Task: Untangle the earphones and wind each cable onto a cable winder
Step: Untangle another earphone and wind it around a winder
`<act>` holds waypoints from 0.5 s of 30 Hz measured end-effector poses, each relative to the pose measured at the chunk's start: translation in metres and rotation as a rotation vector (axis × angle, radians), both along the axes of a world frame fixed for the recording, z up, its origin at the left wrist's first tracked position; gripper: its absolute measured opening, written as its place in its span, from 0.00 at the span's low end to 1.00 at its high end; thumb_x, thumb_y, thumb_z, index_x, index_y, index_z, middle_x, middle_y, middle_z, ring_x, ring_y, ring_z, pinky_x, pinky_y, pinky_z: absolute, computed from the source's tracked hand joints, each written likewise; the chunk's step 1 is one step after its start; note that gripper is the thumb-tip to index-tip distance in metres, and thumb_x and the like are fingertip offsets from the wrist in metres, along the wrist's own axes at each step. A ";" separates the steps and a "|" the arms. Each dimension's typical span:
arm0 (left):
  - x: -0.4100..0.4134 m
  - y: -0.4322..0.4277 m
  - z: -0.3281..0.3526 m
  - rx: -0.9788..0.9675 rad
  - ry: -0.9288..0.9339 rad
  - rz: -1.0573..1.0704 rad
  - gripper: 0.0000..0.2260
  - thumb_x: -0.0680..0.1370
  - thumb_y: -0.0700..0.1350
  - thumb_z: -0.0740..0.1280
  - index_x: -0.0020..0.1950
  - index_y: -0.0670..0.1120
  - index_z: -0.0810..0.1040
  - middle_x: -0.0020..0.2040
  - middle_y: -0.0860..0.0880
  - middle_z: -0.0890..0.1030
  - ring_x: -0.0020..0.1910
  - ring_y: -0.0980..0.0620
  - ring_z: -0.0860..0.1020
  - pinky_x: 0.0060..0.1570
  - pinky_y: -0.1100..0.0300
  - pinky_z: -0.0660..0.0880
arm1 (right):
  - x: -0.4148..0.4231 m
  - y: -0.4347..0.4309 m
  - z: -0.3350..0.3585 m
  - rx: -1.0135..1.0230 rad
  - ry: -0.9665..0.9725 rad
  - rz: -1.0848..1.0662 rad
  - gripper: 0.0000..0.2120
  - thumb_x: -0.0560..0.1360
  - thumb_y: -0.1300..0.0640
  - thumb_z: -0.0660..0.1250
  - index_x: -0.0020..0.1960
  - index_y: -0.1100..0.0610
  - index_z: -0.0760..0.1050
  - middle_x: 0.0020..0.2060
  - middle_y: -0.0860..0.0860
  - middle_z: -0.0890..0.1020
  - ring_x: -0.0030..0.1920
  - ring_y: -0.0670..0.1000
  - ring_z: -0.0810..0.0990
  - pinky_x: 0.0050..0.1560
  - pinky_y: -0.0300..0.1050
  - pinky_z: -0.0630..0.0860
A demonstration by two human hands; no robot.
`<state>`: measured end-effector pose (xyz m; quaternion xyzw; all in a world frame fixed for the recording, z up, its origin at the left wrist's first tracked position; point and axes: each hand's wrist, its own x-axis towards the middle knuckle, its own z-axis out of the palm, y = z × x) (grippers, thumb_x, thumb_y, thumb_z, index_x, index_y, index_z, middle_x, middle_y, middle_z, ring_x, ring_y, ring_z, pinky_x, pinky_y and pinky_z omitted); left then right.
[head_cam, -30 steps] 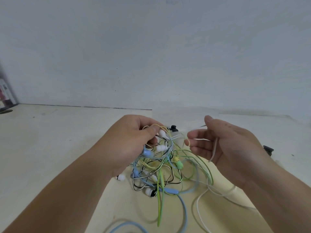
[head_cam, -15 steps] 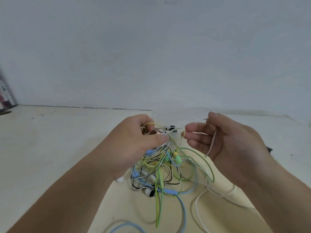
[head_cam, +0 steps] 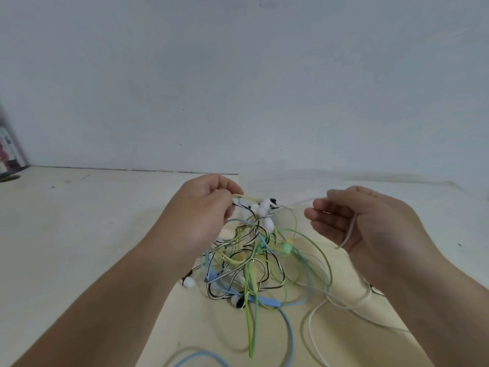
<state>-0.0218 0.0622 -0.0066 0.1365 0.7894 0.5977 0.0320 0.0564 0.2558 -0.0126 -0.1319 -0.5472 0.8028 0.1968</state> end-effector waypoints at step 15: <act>0.008 -0.002 -0.003 -0.217 0.111 -0.203 0.07 0.80 0.50 0.65 0.44 0.53 0.80 0.38 0.47 0.80 0.32 0.55 0.70 0.35 0.60 0.67 | 0.004 -0.010 0.003 0.079 0.028 0.198 0.17 0.77 0.74 0.59 0.37 0.56 0.64 0.35 0.60 0.83 0.38 0.59 0.86 0.33 0.44 0.82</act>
